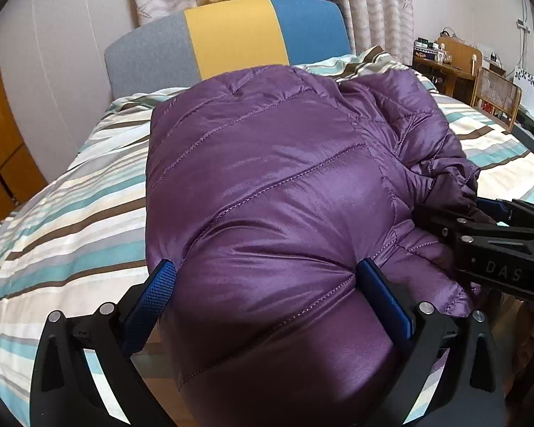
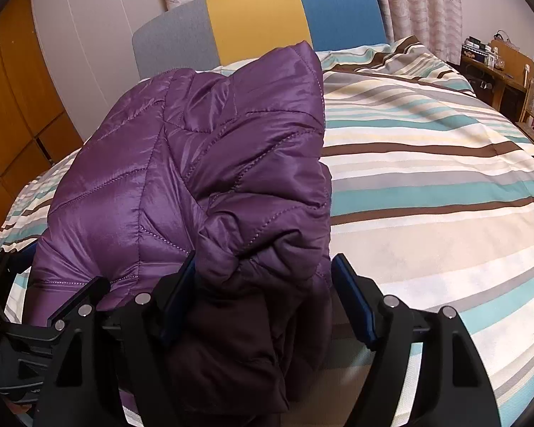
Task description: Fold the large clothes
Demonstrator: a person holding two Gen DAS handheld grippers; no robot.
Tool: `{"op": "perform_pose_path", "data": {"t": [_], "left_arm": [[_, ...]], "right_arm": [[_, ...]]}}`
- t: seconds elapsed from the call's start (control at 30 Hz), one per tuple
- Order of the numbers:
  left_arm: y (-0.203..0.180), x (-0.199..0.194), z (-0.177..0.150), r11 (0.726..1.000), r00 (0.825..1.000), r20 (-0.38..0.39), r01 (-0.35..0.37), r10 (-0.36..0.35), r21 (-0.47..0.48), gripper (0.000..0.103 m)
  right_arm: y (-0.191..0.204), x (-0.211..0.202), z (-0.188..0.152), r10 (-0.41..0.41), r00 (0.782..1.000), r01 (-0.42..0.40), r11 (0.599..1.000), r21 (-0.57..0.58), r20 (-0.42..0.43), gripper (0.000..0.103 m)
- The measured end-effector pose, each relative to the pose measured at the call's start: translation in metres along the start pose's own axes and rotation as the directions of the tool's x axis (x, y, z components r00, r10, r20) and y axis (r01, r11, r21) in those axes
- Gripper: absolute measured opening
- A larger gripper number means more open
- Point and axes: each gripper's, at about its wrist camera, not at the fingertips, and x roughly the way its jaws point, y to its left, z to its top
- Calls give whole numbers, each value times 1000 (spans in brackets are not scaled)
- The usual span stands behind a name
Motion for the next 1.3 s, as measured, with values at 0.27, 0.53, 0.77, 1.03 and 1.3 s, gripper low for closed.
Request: {"op": "perform_pose_path", "data": {"t": [0.27,0.53,0.77,1.03,1.3], "left_arm": [[15,-36,2,995,997,56,48,-43,-84,100],[61,-20,24,960,998,17,-52,59,-273,100],[55,18,17,979,995,-89,-53,36,-196,100],[94,3,4,898,986,-61,112,-152,-426,100],[109,2,3,773,928,-35,287,-370,-566,100]], "right_arm": [[-17,-21,7,62,997,-66,993,97,43,85],[-26,-15,46,0,997,-10,991,136,73,85],[-17,22,40,-124,992,125,990,70,-8,85],[-37,1,45,9,1000,-3,984,178,-30,90],[-56,9,50,250,966,-218,928,302,-69,79]]}}
